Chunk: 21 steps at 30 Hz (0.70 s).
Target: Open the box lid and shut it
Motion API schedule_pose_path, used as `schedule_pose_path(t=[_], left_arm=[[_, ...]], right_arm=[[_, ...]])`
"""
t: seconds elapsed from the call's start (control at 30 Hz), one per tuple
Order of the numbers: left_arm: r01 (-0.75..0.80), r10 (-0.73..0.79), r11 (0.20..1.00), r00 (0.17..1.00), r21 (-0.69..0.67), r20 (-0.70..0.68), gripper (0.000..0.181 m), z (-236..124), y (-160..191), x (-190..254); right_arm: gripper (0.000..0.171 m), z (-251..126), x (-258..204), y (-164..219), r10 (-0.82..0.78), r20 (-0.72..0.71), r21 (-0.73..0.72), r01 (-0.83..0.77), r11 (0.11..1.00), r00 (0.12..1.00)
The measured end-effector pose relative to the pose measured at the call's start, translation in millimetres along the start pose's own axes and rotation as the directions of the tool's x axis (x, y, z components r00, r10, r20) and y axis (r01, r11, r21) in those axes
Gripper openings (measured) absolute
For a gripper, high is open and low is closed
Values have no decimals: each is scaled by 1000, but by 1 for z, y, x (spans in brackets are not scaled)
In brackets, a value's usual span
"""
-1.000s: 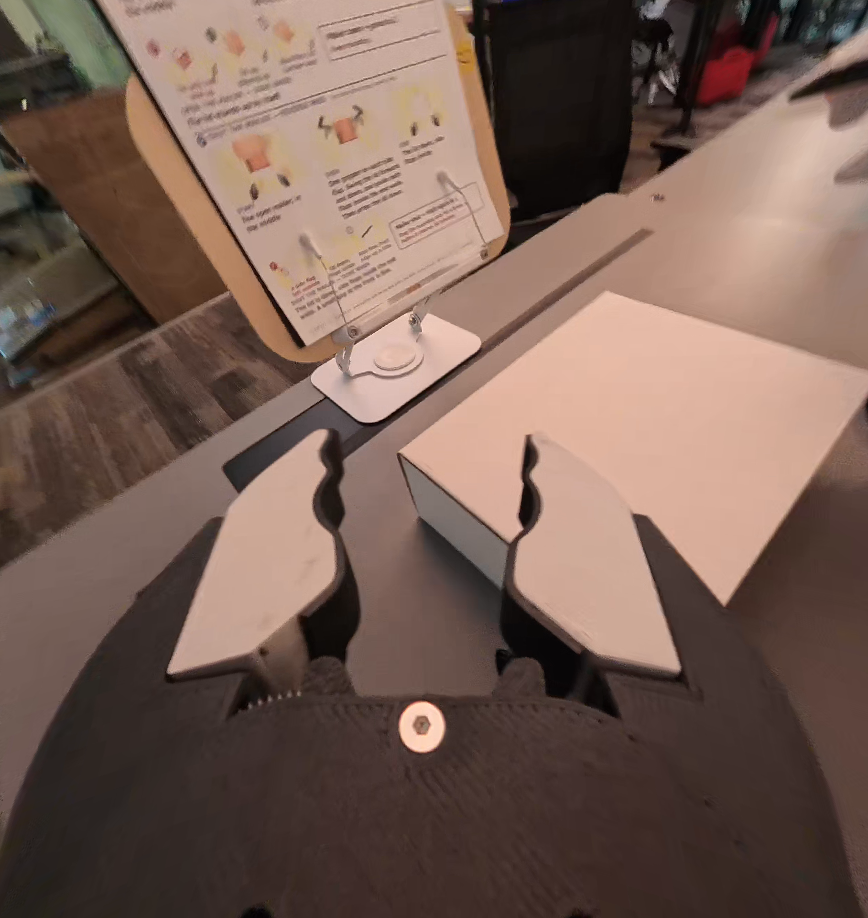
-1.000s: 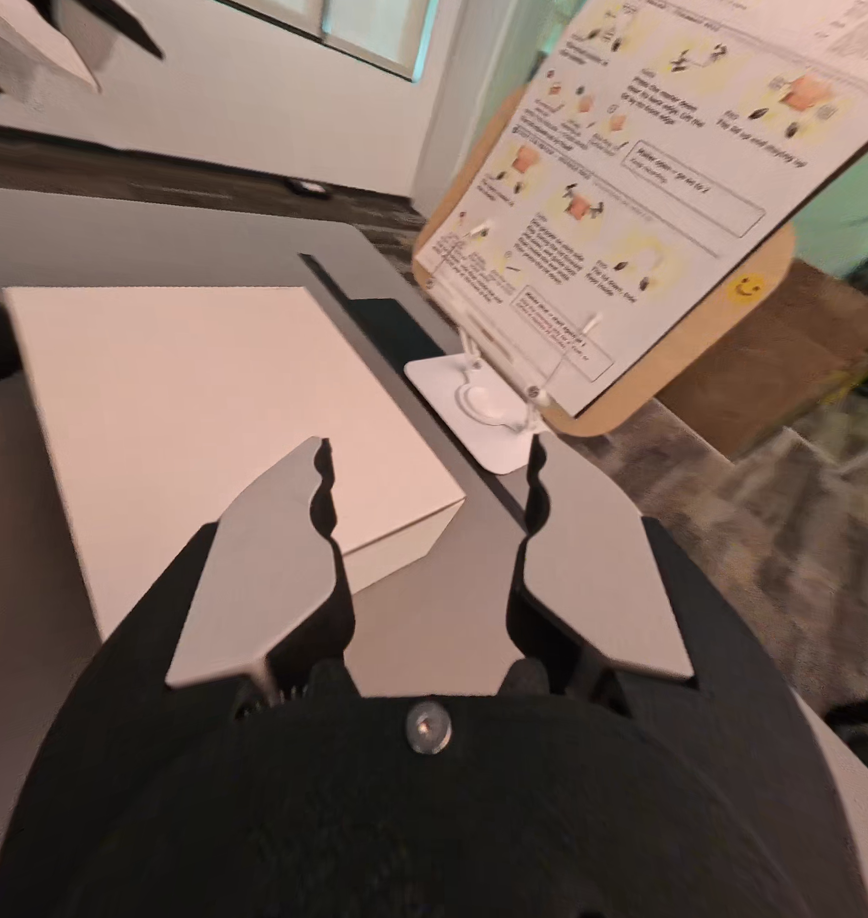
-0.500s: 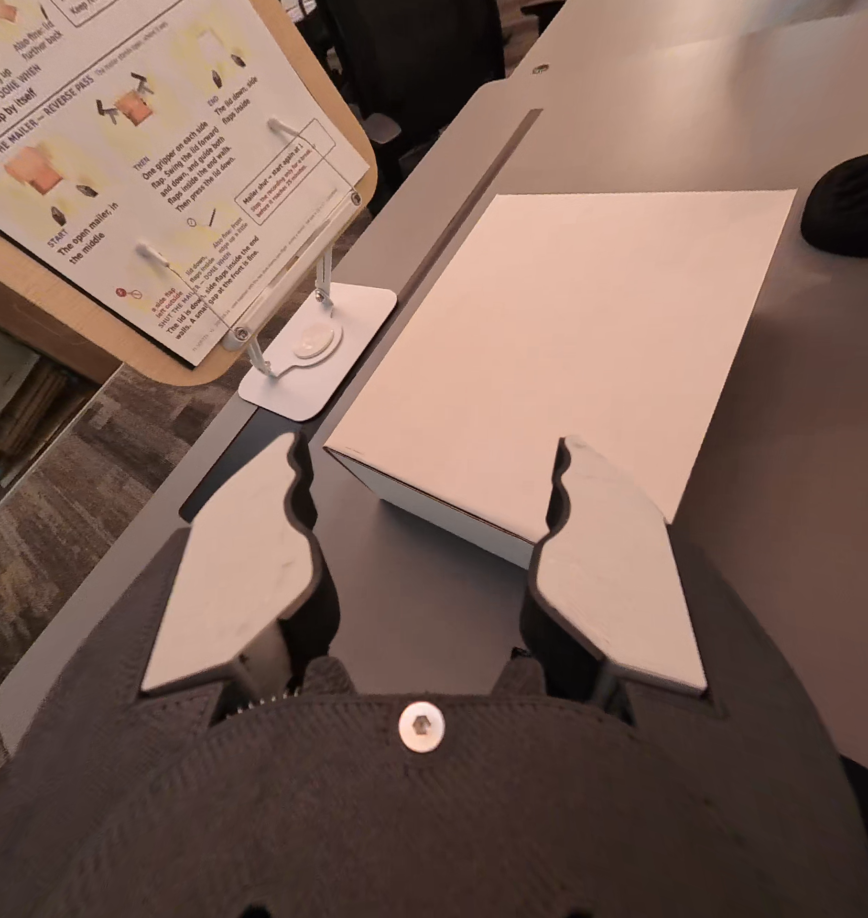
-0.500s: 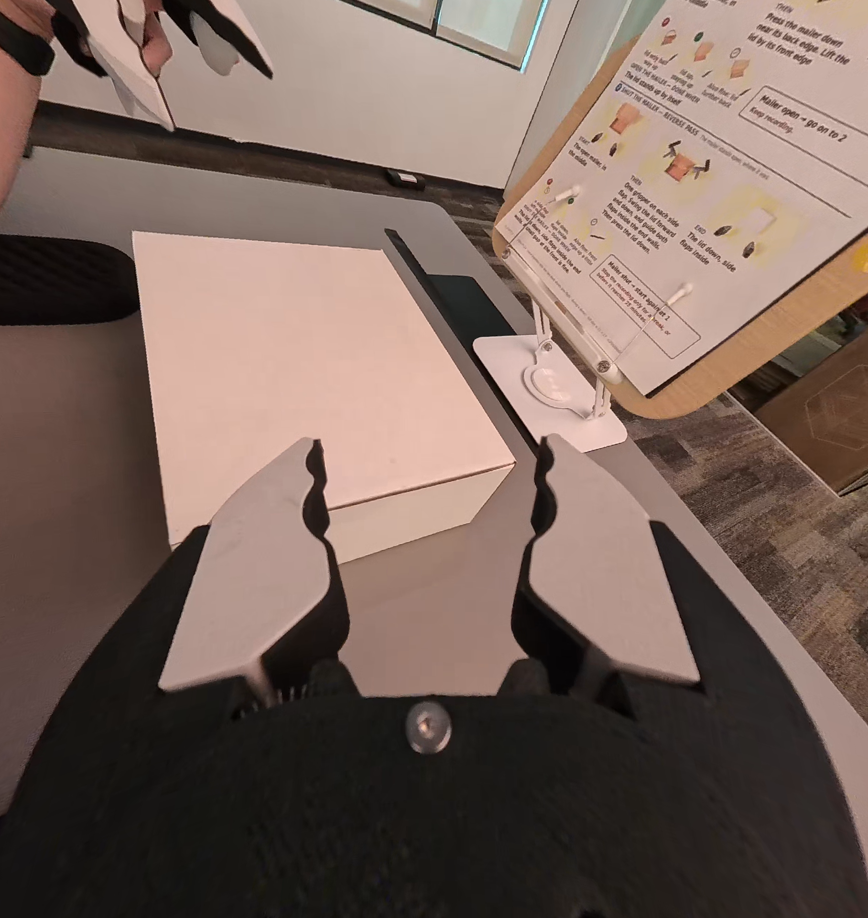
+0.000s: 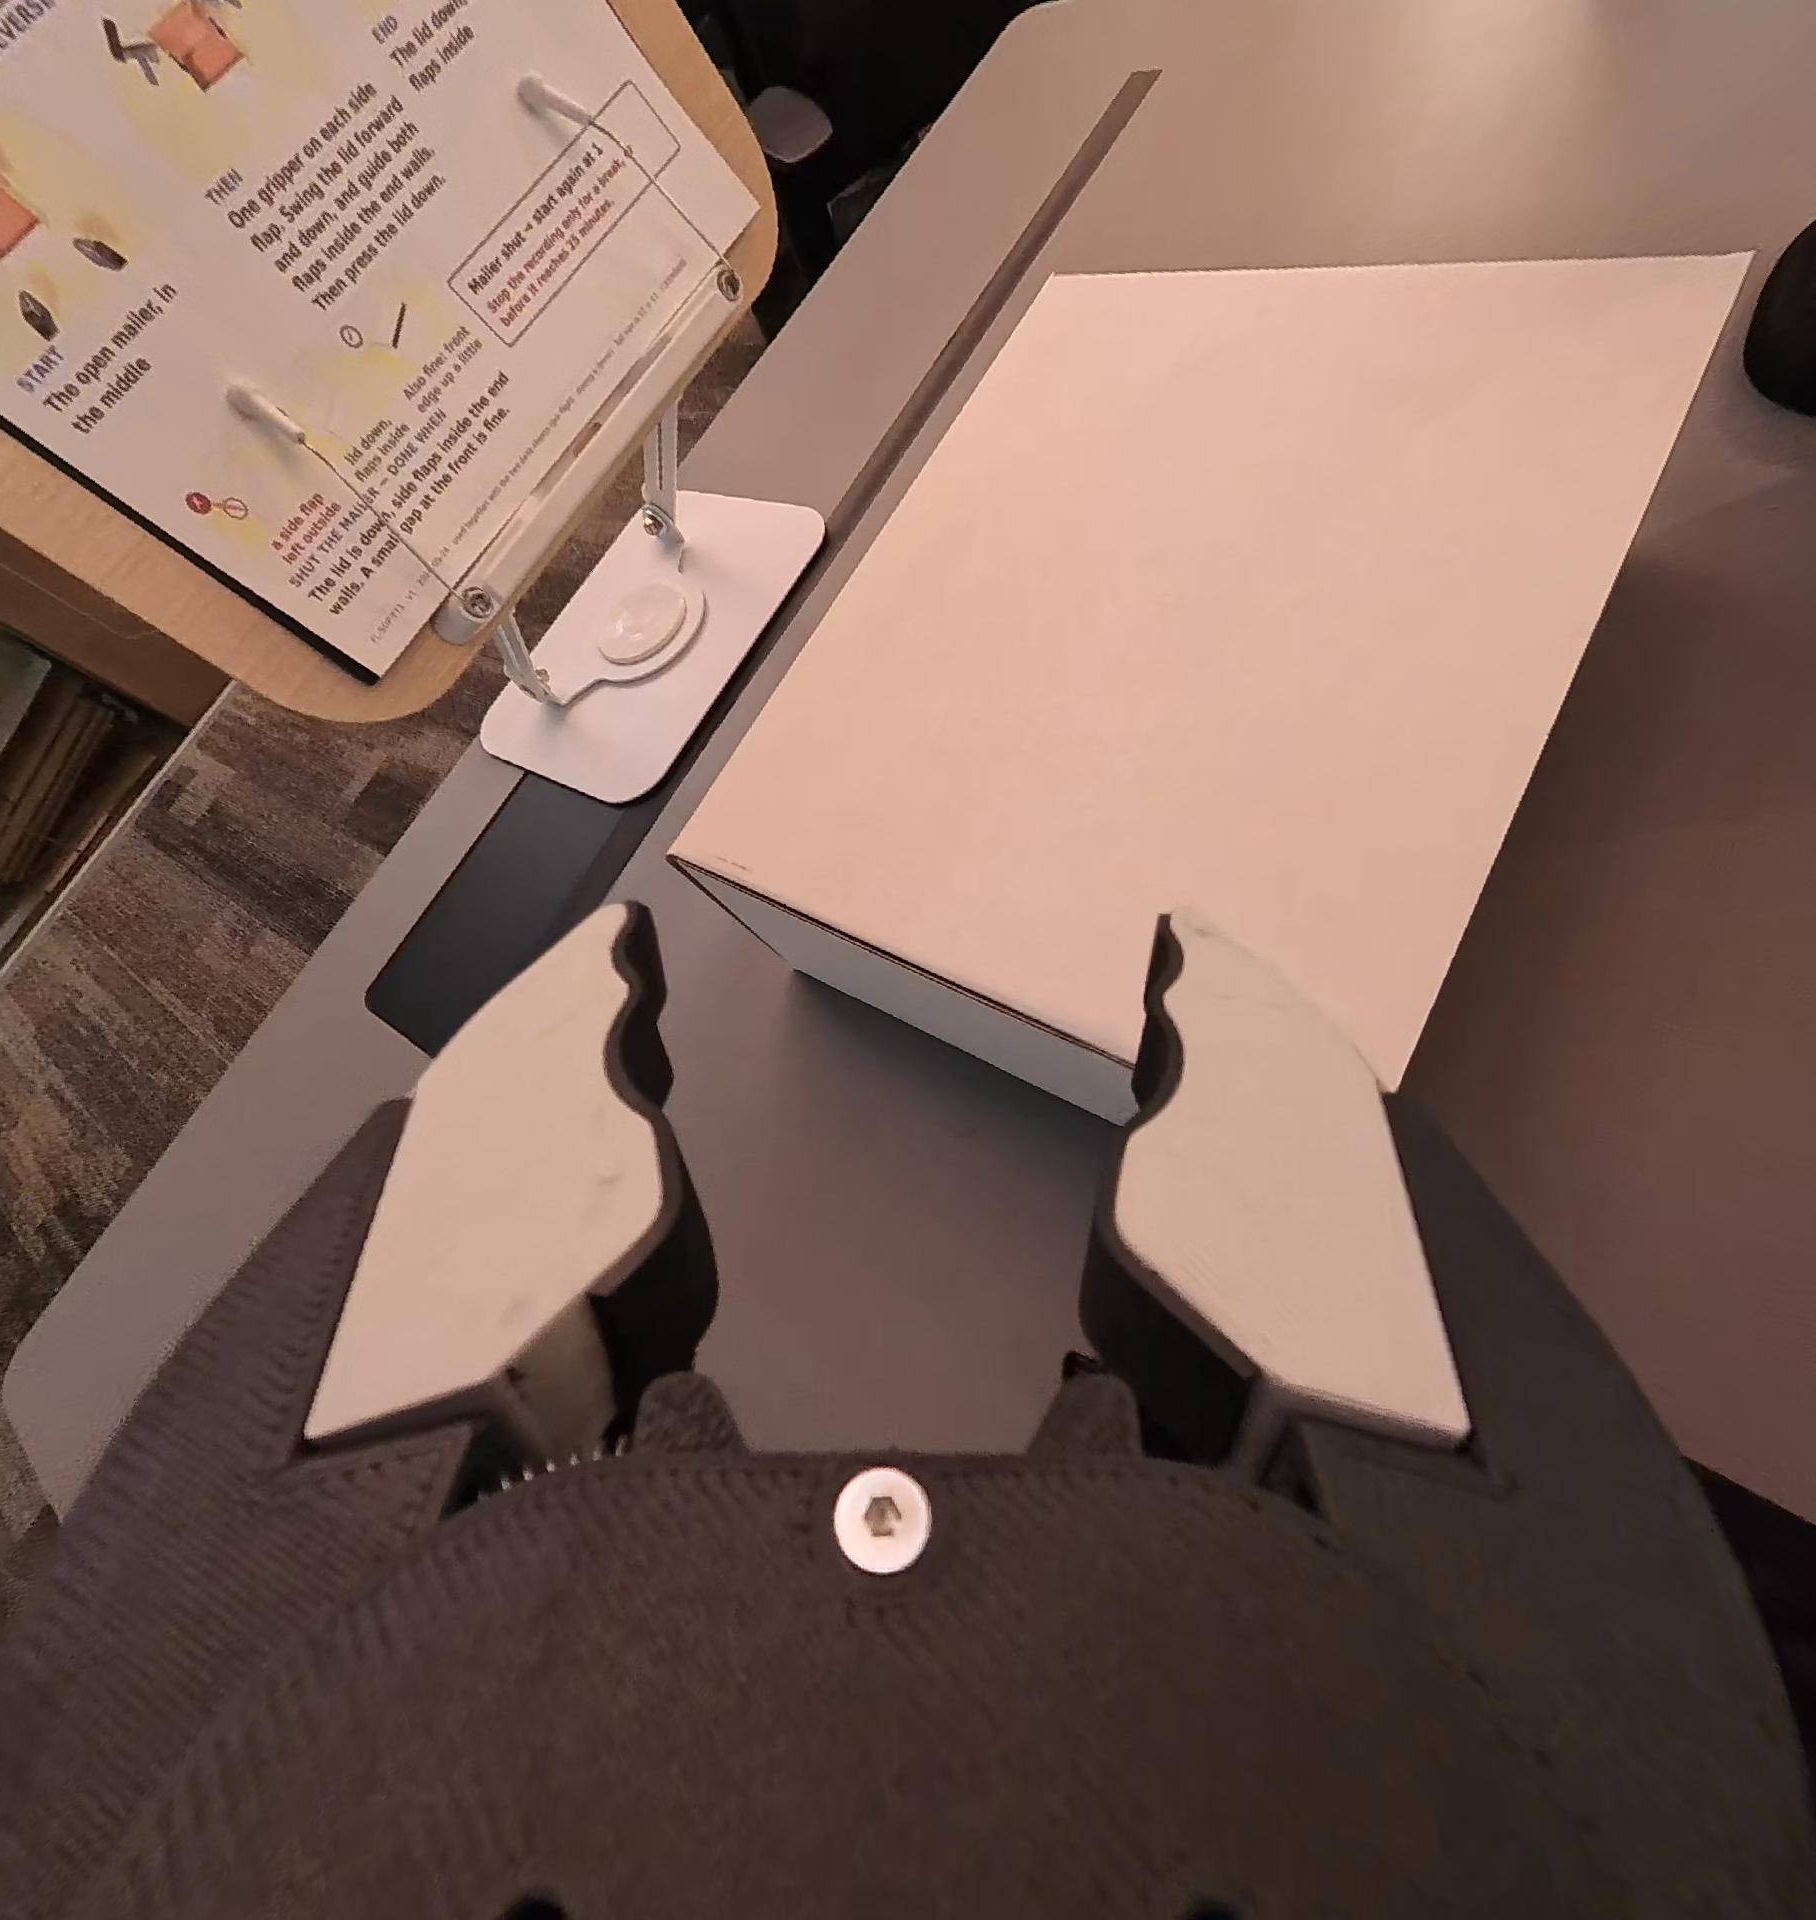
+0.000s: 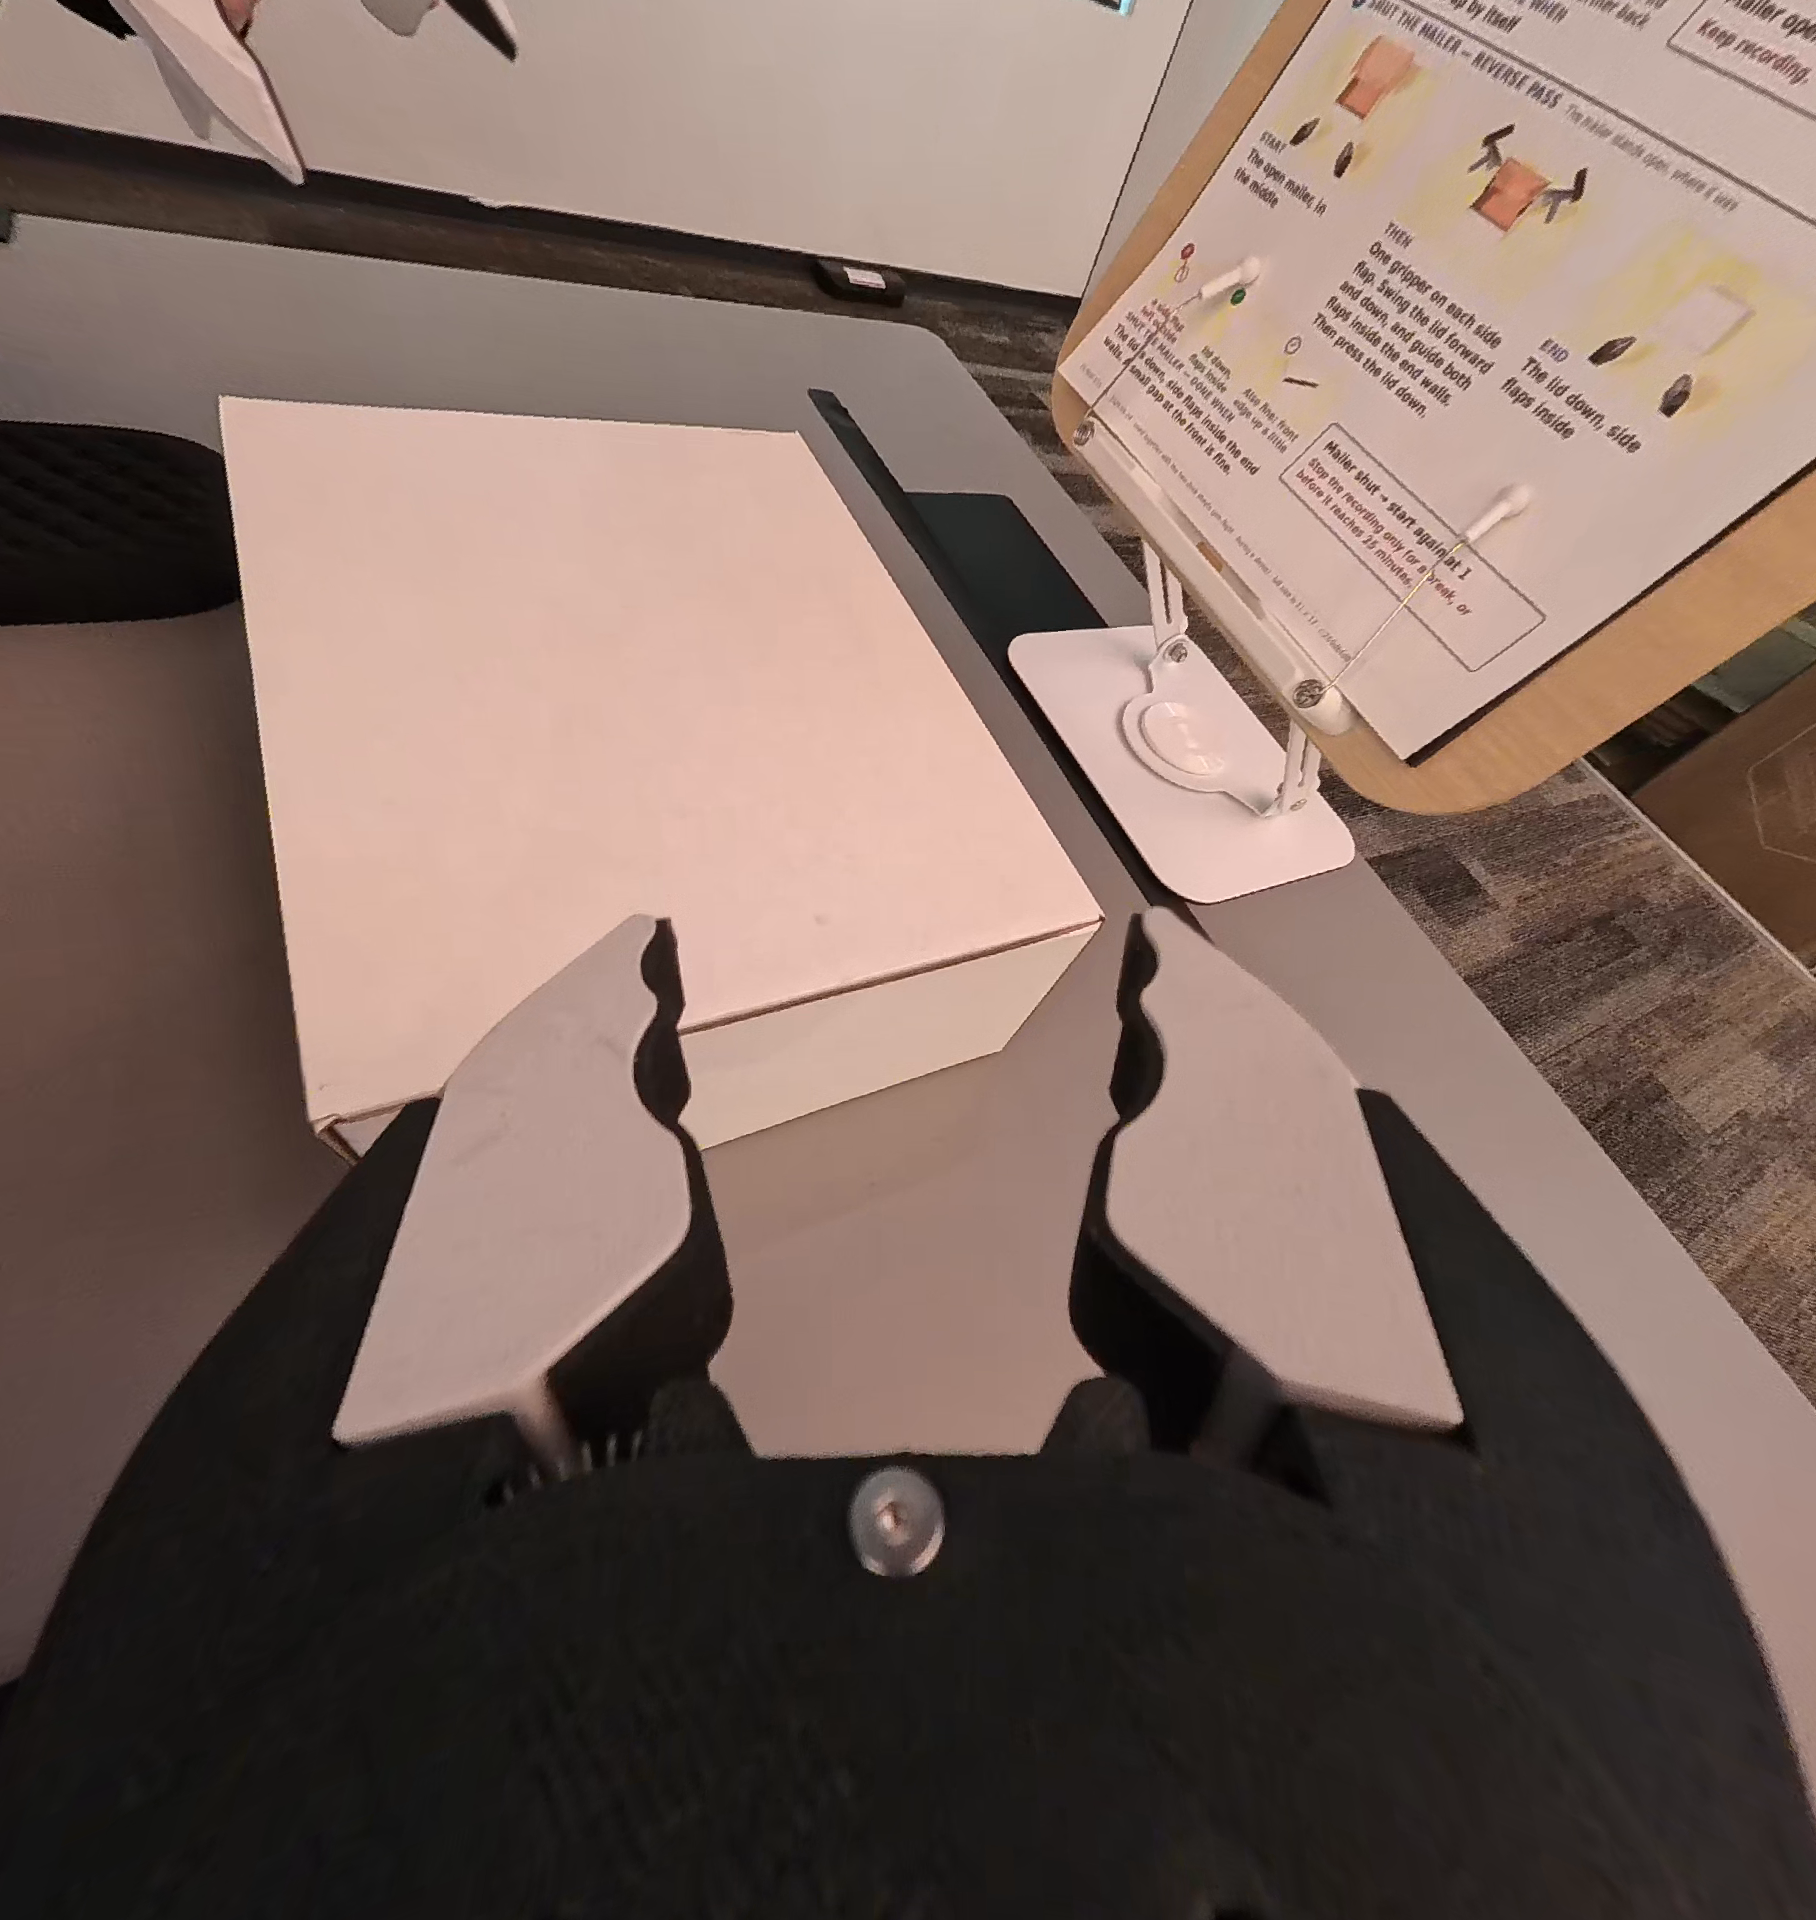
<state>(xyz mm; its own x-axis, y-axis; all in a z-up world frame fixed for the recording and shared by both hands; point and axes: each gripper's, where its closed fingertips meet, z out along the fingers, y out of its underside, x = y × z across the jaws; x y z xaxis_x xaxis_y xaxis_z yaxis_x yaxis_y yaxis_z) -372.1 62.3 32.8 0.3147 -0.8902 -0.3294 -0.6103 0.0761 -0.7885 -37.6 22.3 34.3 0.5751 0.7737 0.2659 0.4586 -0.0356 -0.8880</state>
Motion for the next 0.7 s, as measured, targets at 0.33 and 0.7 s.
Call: schedule_pose_path(t=[0.33, 0.7], left_arm=[[8, -9, 999, 999, -31, -36, 86, 3, 6, 5], [14, -16, 999, 998, -38, -57, 80, 6, 7, 8]], right_arm=[[81, 7, -3, 6, 2, 20, -29, -1, 1000, 1000], [81, 13, -5, 8, -10, 18, -55, 11, 998, 1000]])
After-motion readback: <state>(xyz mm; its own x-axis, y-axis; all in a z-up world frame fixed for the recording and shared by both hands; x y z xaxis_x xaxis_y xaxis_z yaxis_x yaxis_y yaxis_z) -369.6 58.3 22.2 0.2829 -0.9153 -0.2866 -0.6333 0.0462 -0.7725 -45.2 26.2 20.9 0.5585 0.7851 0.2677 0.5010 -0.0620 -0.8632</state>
